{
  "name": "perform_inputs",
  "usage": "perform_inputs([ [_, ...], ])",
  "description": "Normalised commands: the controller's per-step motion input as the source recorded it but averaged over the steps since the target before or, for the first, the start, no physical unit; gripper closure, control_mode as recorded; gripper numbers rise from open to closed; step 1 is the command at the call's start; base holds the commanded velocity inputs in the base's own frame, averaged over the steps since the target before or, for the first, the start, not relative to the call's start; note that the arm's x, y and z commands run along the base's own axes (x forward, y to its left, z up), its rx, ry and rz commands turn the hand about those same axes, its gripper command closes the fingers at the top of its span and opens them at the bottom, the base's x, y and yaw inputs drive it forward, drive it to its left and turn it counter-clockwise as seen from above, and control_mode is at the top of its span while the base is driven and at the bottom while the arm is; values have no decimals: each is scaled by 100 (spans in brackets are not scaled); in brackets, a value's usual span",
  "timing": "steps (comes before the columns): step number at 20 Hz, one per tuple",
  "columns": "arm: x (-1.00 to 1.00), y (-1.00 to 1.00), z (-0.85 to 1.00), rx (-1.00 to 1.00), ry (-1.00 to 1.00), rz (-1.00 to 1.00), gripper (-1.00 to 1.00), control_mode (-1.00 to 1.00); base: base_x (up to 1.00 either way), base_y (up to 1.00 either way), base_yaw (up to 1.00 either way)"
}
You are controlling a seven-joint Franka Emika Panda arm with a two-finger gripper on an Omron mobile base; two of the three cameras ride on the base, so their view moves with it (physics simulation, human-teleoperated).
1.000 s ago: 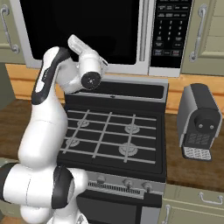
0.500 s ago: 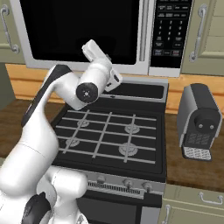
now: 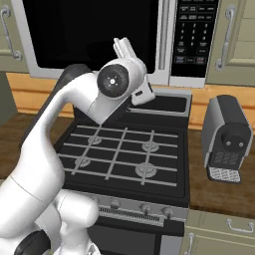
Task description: Open the microwave, place the bowl with waffle inside the microwave, then close the microwave door and turn it on.
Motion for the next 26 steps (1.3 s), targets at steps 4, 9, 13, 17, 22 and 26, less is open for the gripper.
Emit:
perform_inputs([
  [4,2,-4,-5,2,0,0,100,-100,0,0,0],
  [9,0,-14,-21,17,0,0,100,-100,0,0,0],
  [13,0,-39,-4,28,6,0,100,-100,0,0,0],
  [17,4,-46,0,25,4,0,100,-100,0,0,0],
  [22,24,-21,0,15,-2,0,100,-100,0,0,0],
  [26,37,0,0,10,-10,0,100,-100,0,0,0],
])
